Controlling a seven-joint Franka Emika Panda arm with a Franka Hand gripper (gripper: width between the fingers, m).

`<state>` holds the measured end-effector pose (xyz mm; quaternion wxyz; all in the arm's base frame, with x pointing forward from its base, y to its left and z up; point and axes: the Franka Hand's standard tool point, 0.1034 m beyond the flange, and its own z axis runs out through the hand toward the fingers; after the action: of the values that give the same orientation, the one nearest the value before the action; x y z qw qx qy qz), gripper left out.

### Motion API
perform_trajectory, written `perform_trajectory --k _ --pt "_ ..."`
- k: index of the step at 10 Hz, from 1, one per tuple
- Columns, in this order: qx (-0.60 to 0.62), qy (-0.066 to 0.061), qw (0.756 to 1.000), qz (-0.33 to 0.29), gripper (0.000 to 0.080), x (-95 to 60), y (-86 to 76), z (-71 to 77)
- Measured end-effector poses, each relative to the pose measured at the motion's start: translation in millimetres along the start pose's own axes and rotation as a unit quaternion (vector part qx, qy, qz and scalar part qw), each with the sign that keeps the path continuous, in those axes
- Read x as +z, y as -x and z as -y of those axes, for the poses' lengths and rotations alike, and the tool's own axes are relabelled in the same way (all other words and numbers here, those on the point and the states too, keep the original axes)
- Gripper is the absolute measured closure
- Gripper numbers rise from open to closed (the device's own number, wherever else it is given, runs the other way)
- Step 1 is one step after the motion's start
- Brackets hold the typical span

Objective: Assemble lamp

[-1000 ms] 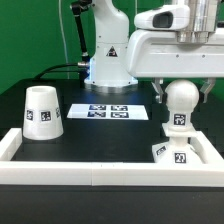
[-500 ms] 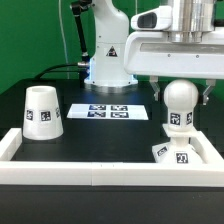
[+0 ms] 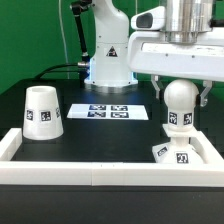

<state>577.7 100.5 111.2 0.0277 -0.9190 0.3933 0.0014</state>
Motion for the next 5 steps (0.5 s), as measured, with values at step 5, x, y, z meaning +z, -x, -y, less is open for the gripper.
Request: perform_trajectory --k 5 --pt "0.211 -0.008 0.977 0.031 0.022 0.0 4.2 1.5"
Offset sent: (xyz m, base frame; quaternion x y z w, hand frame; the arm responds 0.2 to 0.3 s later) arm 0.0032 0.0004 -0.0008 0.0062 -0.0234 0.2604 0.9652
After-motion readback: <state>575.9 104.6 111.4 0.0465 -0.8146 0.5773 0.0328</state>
